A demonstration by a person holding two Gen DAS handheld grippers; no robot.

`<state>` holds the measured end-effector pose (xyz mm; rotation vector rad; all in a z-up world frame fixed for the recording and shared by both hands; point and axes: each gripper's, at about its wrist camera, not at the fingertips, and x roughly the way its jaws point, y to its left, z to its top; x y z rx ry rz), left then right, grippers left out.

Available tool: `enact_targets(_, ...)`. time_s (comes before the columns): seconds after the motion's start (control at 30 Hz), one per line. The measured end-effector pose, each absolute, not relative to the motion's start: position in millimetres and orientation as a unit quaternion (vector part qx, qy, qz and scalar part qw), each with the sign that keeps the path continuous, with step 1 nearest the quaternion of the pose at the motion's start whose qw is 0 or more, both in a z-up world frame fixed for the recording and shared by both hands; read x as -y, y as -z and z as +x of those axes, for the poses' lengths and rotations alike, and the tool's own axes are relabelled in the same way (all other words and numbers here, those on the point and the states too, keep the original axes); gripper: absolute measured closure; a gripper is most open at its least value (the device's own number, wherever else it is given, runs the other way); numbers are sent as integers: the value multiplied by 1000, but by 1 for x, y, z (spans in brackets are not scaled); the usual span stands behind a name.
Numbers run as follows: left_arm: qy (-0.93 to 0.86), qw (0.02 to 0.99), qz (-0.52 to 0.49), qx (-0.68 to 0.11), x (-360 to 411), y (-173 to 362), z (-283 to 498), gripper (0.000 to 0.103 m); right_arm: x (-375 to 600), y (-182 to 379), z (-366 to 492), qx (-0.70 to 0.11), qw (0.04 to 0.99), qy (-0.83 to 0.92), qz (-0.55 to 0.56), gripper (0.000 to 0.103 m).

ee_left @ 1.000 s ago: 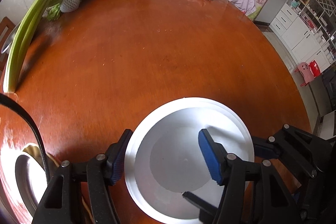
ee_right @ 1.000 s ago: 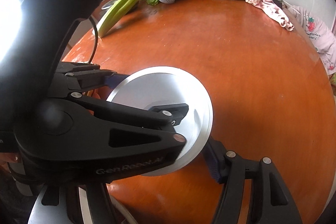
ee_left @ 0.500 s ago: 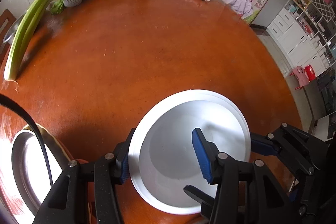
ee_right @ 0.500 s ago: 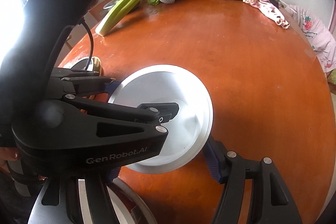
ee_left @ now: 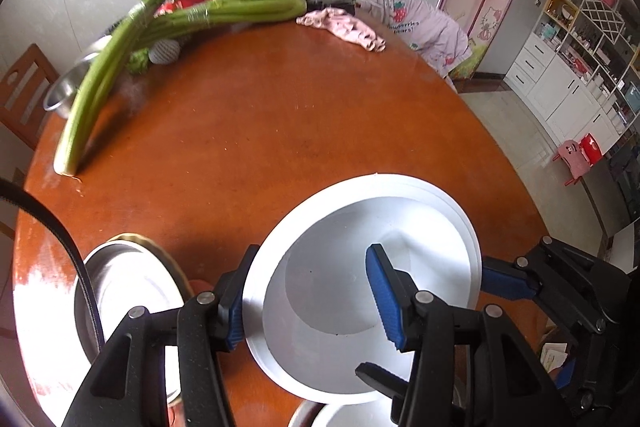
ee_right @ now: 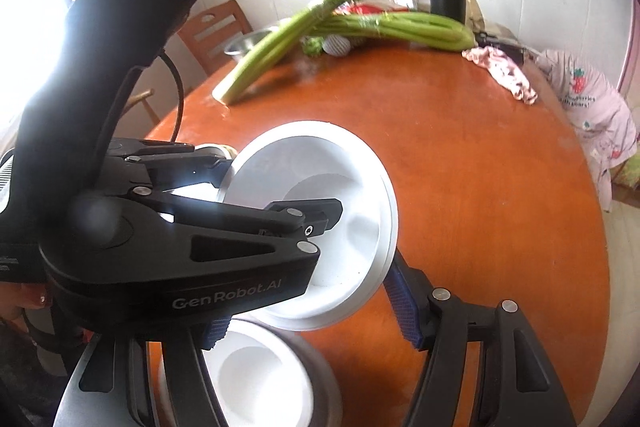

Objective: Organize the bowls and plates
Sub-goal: 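Lift the red-sided bowl with the right tool over the large white bowl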

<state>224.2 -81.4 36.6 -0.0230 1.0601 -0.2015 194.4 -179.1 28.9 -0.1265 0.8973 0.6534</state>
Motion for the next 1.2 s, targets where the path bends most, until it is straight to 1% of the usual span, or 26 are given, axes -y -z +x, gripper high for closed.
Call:
enact_targets(0.23, 92, 867, -4, -490, 81, -53, 184, 51, 182, -49, 153, -405, 854, -320, -66, 34)
enact_targets(0.5, 92, 872, 0, -482, 83, -56, 137, 50, 186, -53, 102, -396, 854, -328, -73, 34)
enact_targets(0.8, 98, 867, 7, -488, 92, -41, 102, 50, 192, -37, 70, -411, 846, -331, -74, 34)
enact_targets(1.03, 94, 864, 13, -495, 98, -25, 90, 50, 192, -16, 62, -434, 834, -332, -75, 34)
enact_targets(1.2, 91, 861, 11, -500, 97, -18, 90, 50, 190, -12, 65, -440, 832, -331, -75, 34)
